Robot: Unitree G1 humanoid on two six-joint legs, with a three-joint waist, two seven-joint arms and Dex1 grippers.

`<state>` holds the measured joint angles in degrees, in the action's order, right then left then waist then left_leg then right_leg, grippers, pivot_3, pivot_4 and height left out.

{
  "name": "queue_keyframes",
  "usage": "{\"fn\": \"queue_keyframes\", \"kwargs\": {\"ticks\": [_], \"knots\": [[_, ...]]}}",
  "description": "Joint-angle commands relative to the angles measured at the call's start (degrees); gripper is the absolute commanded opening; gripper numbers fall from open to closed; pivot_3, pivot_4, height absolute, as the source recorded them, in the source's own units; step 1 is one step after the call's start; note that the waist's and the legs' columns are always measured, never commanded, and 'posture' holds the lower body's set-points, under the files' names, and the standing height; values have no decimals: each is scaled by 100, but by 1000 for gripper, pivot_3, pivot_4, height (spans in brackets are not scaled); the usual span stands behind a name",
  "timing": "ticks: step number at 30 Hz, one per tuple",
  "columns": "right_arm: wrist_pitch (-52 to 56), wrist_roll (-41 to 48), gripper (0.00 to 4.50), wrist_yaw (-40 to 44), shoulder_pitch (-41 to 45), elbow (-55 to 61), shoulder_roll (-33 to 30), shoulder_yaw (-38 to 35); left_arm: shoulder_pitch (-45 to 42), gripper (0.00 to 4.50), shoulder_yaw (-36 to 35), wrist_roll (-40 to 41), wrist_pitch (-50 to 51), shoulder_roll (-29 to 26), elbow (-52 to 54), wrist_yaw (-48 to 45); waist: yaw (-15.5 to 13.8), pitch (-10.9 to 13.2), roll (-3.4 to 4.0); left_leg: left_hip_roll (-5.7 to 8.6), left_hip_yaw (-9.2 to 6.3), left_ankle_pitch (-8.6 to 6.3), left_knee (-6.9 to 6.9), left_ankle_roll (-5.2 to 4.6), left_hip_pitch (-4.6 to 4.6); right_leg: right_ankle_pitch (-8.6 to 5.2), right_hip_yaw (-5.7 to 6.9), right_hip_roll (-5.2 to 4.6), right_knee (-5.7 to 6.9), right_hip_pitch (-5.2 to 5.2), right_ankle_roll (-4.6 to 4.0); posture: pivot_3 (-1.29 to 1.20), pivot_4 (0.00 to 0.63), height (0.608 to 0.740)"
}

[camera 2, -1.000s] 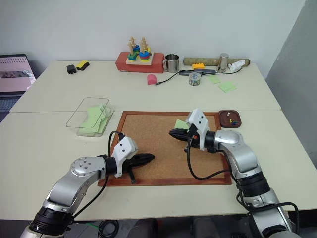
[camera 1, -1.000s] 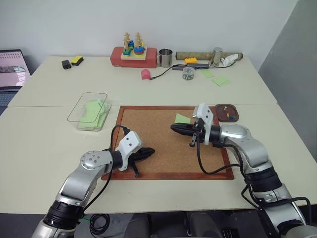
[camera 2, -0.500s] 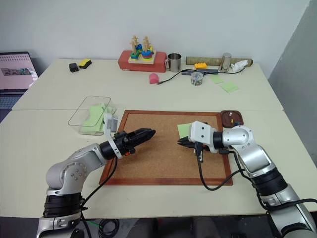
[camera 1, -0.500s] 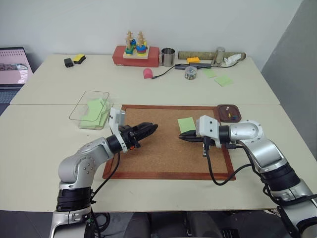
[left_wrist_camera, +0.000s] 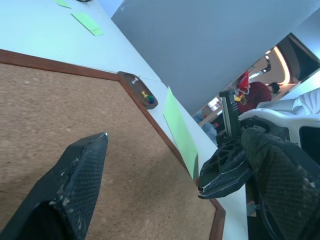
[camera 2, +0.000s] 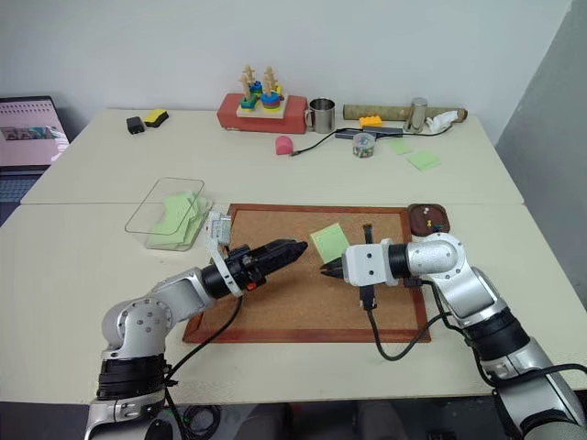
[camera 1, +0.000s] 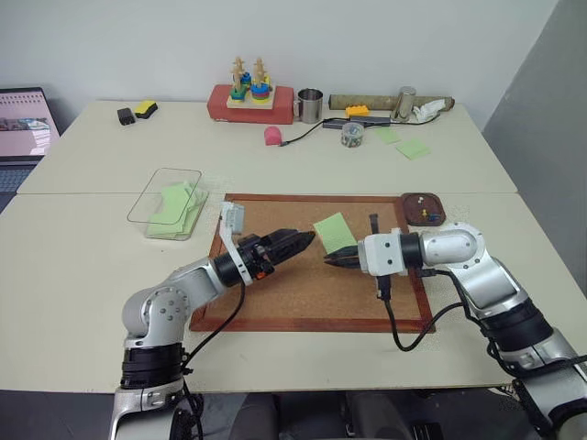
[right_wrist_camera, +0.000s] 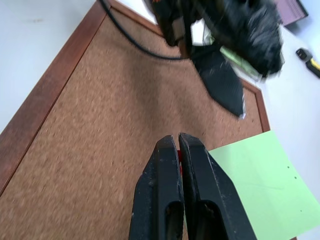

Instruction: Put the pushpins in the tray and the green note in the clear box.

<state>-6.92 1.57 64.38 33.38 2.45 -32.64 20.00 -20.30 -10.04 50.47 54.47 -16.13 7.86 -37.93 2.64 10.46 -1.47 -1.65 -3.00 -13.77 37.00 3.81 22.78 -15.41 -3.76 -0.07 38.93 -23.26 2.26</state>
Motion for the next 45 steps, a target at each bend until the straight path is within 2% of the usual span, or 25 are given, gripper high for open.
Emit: {"fn": "queue_keyframes", "kwargs": {"ticks": [1, 6, 9, 22, 32, 36, 41, 45], "knots": [[-26, 18, 0, 2, 171, 302, 118, 52, 9, 4444, 187, 30, -160, 155, 281, 67, -8, 0, 0, 0, 0, 0, 0, 0, 0, 0, -1, 0, -1, 0, 0, 0, 150, 740], [-4, 34, 0, -4, 289, 404, 316, 149, -59, 4444, 277, -116, -430, 319, 173, 172, -11, 0, 0, 1, 0, 0, 0, 0, -1, 0, 0, -1, 0, 1, -1, 0, 150, 740], [-52, 6, 0, 11, 310, 386, 342, 164, -19, 4047, 265, -129, -525, 308, 152, 162, -24, 0, 0, 1, -1, 0, 1, 0, -1, 1, 0, -1, 0, 2, -1, 0, 150, 740], [-102, -22, 0, -38, 293, 405, 385, 119, 98, 1591, 311, -22, -483, 236, 276, 37, -29, 0, 0, 1, 0, 0, 0, 0, -1, 1, 0, -1, 0, 2, -1, 0, 150, 740], [-58, -43, 0, -174, 276, 306, 266, -21, 0, 34, 279, -6, -477, 127, 181, -64, -30, 0, 0, 2, 0, 0, 0, 0, -1, 0, 0, -1, -1, 2, -1, 0, 150, 740], [-3, -31, 0, -250, 279, 260, 220, -108, 4, 34, 294, -72, -511, 84, 182, -97, -30, 0, 0, 1, 0, 0, 0, 0, -1, 0, 0, -1, -1, 2, -1, 0, 150, 740], [555, 285, 0, -413, 351, 455, 258, -366, -40, 34, 781, -1142, -1166, -170, -203, 52, -38, 0, 0, 2, -1, 0, 0, 0, -1, 1, 0, -1, -1, 2, -1, 0, 150, 740], [1116, 551, 0, -516, 407, 766, 288, -577, -171, 34, 813, -1693, -1770, -137, -582, 280, -50, 0, 0, 3, 2, 0, 0, 0, -2, 1, -3, -1, -1, 2, -2, 0, 150, 740]]}}
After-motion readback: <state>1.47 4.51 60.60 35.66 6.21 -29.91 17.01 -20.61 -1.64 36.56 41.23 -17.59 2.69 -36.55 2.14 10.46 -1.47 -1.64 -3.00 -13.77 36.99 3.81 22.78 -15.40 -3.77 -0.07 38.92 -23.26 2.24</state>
